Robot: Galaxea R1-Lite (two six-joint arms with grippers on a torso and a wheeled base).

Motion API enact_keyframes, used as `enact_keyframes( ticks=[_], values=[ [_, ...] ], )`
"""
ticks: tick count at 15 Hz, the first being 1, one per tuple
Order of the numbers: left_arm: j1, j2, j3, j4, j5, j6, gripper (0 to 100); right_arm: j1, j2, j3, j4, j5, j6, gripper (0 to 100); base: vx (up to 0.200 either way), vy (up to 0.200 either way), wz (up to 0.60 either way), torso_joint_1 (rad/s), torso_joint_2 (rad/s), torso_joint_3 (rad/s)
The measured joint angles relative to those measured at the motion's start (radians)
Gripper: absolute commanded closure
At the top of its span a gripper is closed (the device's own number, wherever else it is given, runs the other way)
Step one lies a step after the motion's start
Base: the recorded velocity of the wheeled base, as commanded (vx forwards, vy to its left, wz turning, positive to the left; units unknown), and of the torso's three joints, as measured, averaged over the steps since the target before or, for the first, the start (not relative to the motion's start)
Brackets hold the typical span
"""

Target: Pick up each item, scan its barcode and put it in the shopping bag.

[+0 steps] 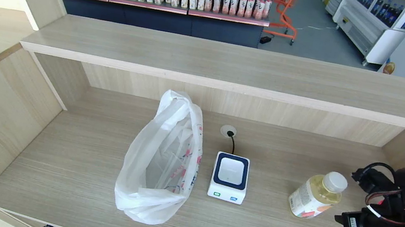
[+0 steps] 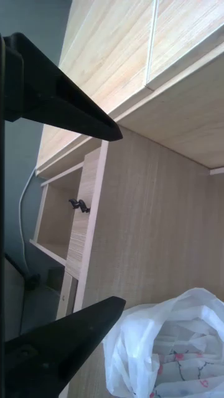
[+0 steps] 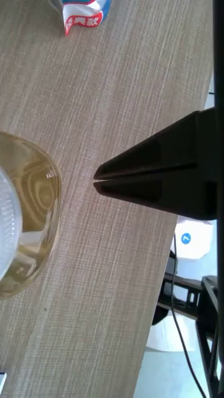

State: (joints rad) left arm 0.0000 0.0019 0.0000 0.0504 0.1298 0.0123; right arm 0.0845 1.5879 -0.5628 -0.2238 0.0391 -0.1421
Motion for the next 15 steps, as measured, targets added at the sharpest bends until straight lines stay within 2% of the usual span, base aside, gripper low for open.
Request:
enact_keyframes(
  ticks=[2,7,8,13,15],
  values=[
    [0.0,0.0,0.0,0.0,0.0,0.0,0,0.003,0.025,0.0,-0.001,0.002,-0.056,100,0.0,0.0,0.0,0.0,0.0,0.0],
    [0.0,0.0,0.0,0.0,0.0,0.0,0,0.0,-0.007,0.022,-0.002,-0.018,-0.093,100,0.0,0.0,0.0,0.0,0.0,0.0],
    [0.0,0.0,0.0,0.0,0.0,0.0,0,0.001,-0.01,0.025,-0.001,-0.03,-0.12,0,0.0,0.0,0.0,0.0,0.0,0.0],
    [0.0,0.0,0.0,0.0,0.0,0.0,0,0.003,-0.002,0.037,-0.085,-0.024,-0.152,0,0.0,0.0,0.0,0.0,0.0,0.0],
    [0.0,0.0,0.0,0.0,0.0,0.0,0,0.003,0.025,0.046,-0.147,0.02,-0.149,0,0.0,0.0,0.0,0.0,0.0,0.0]
  ],
)
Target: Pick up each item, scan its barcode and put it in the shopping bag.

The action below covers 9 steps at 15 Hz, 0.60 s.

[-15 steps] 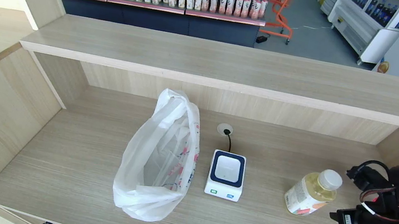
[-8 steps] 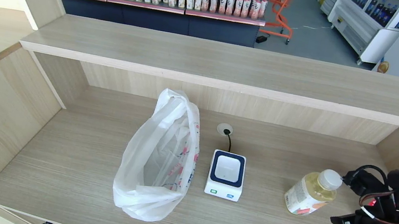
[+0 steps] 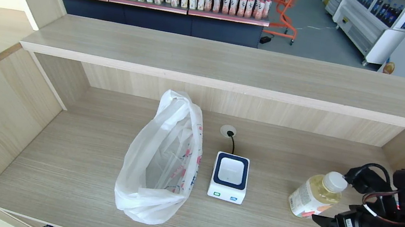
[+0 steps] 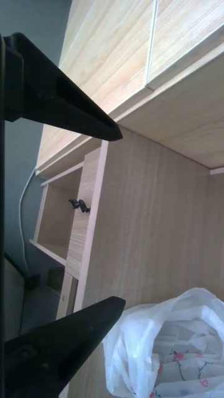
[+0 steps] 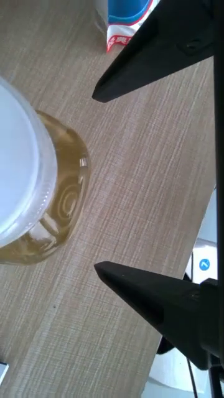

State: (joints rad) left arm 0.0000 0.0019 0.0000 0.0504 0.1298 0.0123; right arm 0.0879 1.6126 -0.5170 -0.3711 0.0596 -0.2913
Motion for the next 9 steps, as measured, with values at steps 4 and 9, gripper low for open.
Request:
enact_keyframes(
  ticks=[4,9],
  values=[
    [0.0,0.0,0.0,0.0,0.0,0.0,0,0.011,0.089,0.038,-0.202,0.018,0.023,0,0.0,0.0,0.0,0.0,0.0,0.0],
    [0.0,0.0,0.0,0.0,0.0,0.0,0,0.089,0.23,0.067,-0.441,0.018,0.084,0,0.0,0.0,0.0,0.0,0.0,0.0]
  ],
)
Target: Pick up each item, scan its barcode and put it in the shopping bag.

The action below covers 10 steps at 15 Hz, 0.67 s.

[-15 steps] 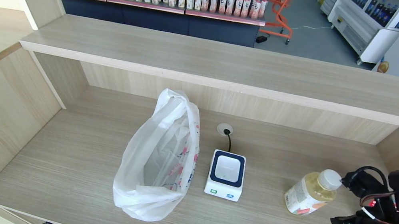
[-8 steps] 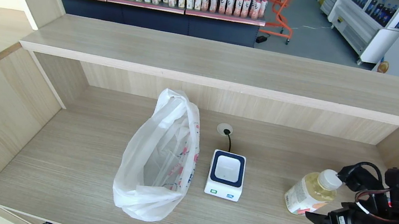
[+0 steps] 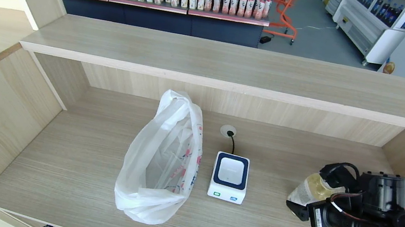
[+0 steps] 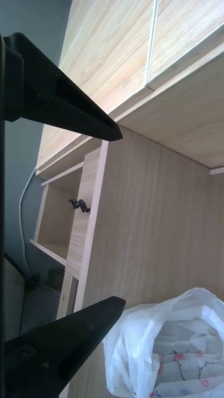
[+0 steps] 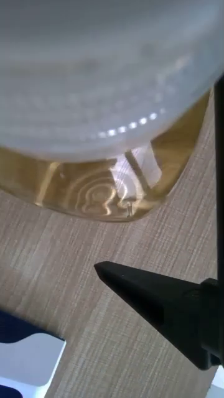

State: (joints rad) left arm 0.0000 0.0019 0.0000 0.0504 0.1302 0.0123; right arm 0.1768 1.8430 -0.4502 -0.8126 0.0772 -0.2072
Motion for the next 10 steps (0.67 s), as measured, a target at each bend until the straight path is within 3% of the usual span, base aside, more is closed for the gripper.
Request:
enact_keyframes(
  ticks=[10],
  values=[
    [0.0,0.0,0.0,0.0,0.0,0.0,0,0.091,0.191,-0.006,-0.39,-0.04,-0.005,0,0.0,0.0,0.0,0.0,0.0,0.0]
  ],
)
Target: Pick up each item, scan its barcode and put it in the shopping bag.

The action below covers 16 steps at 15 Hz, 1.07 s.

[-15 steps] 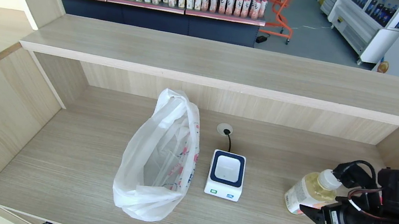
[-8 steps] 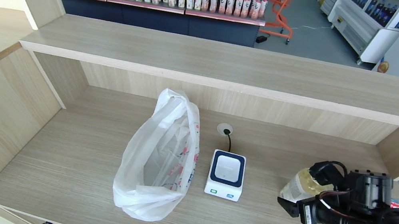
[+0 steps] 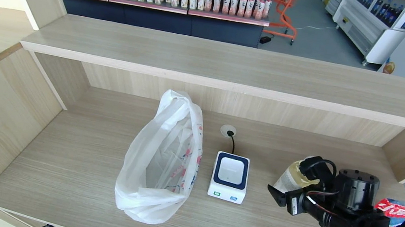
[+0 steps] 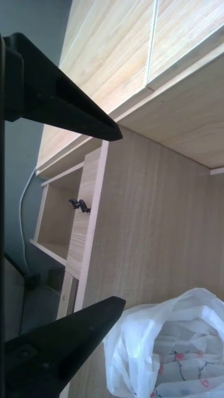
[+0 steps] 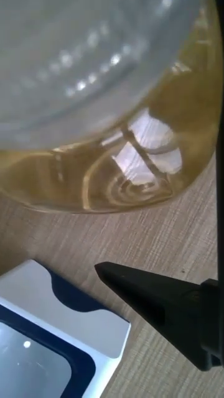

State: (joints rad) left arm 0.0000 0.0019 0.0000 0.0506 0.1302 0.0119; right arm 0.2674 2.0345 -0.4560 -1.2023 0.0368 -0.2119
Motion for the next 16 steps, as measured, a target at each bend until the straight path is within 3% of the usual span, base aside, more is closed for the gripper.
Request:
enact_keyframes(
  ticks=[1,2,7,12,16],
  values=[
    [0.0,0.0,0.0,0.0,0.0,0.0,0,0.005,0.01,-0.002,-0.023,0.0,-0.002,0,0.0,0.0,0.0,0.0,0.0,0.0],
    [0.0,0.0,0.0,0.0,0.0,0.0,0,0.007,0.018,-0.008,-0.036,0.0,-0.003,100,0.0,0.0,0.0,0.0,0.0,0.0],
    [0.0,0.0,0.0,0.0,0.0,0.0,0,0.003,0.034,-0.026,-0.081,-0.002,-0.011,100,0.0,0.0,0.0,0.0,0.0,0.0],
    [0.0,0.0,0.0,0.0,0.0,0.0,0,0.009,0.036,-0.04,-0.1,-0.002,-0.1,100,0.0,0.0,0.0,0.0,0.0,0.0],
    [0.0,0.0,0.0,0.0,0.0,0.0,0,-0.008,0.014,-0.04,-0.087,-0.011,-0.051,100,0.0,0.0,0.0,0.0,0.0,0.0]
  ],
)
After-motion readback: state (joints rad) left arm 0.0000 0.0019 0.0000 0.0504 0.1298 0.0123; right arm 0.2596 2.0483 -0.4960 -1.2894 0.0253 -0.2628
